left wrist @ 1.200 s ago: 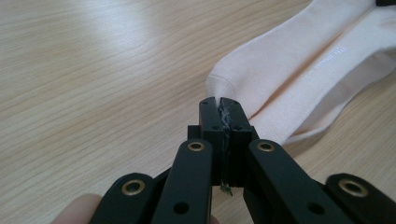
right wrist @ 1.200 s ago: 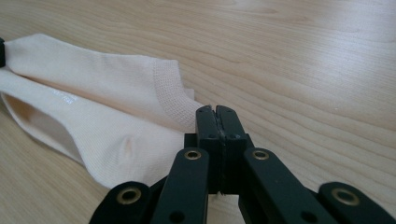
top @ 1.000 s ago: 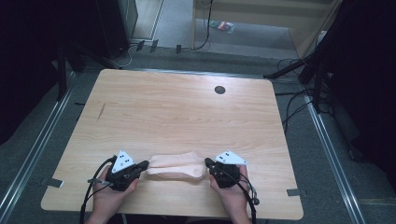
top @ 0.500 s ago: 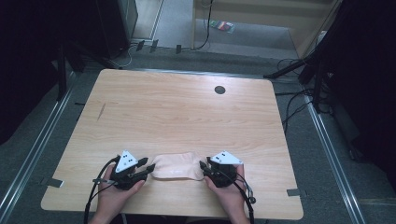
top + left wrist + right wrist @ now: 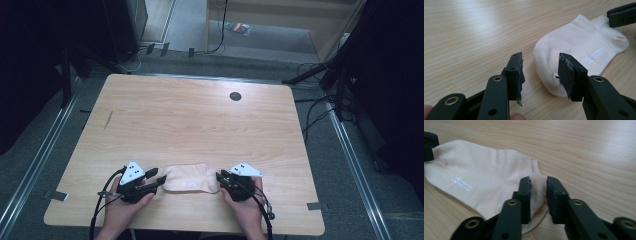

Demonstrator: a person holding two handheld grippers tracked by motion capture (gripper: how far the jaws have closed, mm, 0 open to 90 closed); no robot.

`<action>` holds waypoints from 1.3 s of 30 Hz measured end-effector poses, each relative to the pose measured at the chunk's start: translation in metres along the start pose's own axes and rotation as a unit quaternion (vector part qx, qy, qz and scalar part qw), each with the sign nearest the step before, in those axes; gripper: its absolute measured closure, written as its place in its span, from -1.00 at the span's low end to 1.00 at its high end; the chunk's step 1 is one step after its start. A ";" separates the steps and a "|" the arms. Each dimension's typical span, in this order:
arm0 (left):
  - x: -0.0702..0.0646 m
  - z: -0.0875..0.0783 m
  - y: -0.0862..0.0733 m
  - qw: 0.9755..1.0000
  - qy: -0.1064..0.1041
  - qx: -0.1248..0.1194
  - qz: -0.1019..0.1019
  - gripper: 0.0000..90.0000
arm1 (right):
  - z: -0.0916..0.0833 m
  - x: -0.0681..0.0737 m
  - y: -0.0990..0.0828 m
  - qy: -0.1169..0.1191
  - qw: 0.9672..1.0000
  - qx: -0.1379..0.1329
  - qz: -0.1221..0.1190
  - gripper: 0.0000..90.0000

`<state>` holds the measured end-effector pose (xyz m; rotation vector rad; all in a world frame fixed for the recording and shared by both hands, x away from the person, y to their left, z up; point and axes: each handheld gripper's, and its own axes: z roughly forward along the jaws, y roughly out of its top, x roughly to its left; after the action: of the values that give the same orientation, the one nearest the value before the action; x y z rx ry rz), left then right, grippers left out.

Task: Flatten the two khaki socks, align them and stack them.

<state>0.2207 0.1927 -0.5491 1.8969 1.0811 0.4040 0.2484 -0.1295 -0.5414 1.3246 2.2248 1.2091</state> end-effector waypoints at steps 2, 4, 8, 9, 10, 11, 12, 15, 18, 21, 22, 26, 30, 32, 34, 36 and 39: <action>-0.001 0.002 -0.001 1.000 0.002 0.003 0.004 0.24 | 0.001 0.000 0.000 0.000 1.000 0.006 0.001 0.94; -0.001 0.004 -0.001 1.000 0.003 0.014 0.008 0.24 | 0.002 -0.001 0.000 0.001 1.000 0.008 0.005 1.00; -0.002 0.006 0.000 1.000 0.007 0.023 0.011 0.23 | -0.007 0.002 0.004 -0.006 1.000 -0.018 -0.007 1.00; -0.003 0.007 0.000 1.000 0.010 0.027 0.012 0.21 | -0.009 0.003 0.005 -0.010 1.000 -0.025 -0.010 1.00; -0.003 0.007 0.000 0.999 0.009 0.031 0.010 0.20 | -0.011 0.003 0.005 -0.014 0.999 -0.033 -0.016 1.00; -0.003 0.008 0.001 0.999 0.010 0.037 0.012 0.20 | -0.012 0.004 0.006 -0.016 0.999 -0.035 -0.018 1.00; -0.003 0.009 0.001 0.999 0.012 0.038 0.014 0.19 | -0.011 0.003 0.006 -0.018 0.999 -0.034 -0.025 1.00; -0.003 0.009 0.001 0.999 0.011 0.036 0.012 0.16 | -0.006 0.001 0.003 -0.023 1.000 -0.007 -0.019 1.00; 0.000 0.004 0.000 1.000 -0.004 0.009 0.004 0.06 | -0.001 -0.003 0.000 -0.021 1.000 0.005 -0.006 0.99; -0.002 -0.005 0.004 0.999 -0.021 -0.041 0.011 0.11 | -0.004 -0.003 0.001 -0.014 1.000 -0.007 -0.006 0.99; -0.004 -0.007 0.005 0.998 -0.027 -0.052 0.013 0.16 | -0.004 -0.003 0.002 -0.012 1.000 -0.009 -0.007 0.99; -0.016 0.000 0.007 0.996 -0.053 -0.045 0.061 0.30 | -0.002 -0.002 0.001 -0.011 1.000 -0.004 -0.007 0.99; -0.019 0.015 0.005 0.997 -0.030 -0.002 0.071 0.74 | -0.002 -0.001 0.001 -0.010 1.000 -0.003 -0.007 1.00; -0.016 0.017 0.006 0.998 -0.038 0.005 0.046 1.00 | -0.003 -0.003 0.001 -0.011 1.000 -0.005 -0.003 1.00; -0.015 0.018 0.007 0.998 -0.039 0.014 0.039 1.00 | -0.003 -0.003 0.001 -0.009 1.000 -0.005 0.000 1.00; -0.014 0.020 0.007 0.998 -0.035 0.031 0.037 1.00 | -0.003 -0.004 0.002 -0.009 1.000 -0.006 0.000 1.00; -0.017 0.023 0.008 0.997 -0.023 0.048 0.054 1.00 | -0.003 -0.004 0.002 -0.011 1.000 -0.008 -0.001 1.00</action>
<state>0.2299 0.1644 -0.5527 2.0459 0.9850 0.3738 0.2496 -0.1338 -0.5390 1.3225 2.1964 1.2030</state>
